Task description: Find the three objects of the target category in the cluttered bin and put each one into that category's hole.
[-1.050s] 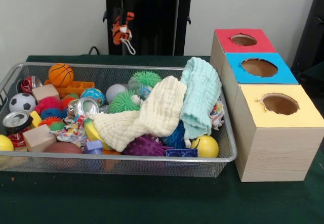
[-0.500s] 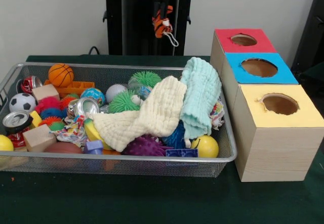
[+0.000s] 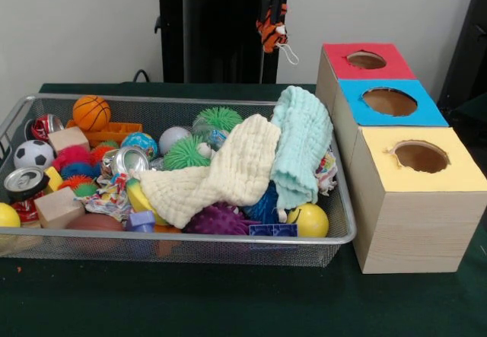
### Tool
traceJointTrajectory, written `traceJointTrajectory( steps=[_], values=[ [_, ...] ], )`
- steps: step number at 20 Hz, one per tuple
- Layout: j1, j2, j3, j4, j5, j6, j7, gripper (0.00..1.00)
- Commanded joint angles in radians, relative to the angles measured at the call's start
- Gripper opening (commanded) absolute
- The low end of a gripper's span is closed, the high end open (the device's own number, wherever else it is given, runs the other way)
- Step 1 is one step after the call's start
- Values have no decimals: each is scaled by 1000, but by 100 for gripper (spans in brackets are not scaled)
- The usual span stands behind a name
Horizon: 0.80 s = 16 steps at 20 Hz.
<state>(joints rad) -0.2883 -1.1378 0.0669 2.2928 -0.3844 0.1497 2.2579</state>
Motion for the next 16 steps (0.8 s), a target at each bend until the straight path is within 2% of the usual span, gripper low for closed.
traceJointTrajectory(
  steps=[1, 4, 9, 13, 16],
  values=[
    [32, 8, -61, -32, 58, 175, 113, 0],
    [52, 21, -69, -33, 67, 166, 117, 0],
    [111, -37, -114, -47, 82, 234, 116, 0],
    [107, 19, -123, -48, 76, 182, 117, 0],
    [140, 14, -157, -48, 67, 171, 136, 0]
  ],
)
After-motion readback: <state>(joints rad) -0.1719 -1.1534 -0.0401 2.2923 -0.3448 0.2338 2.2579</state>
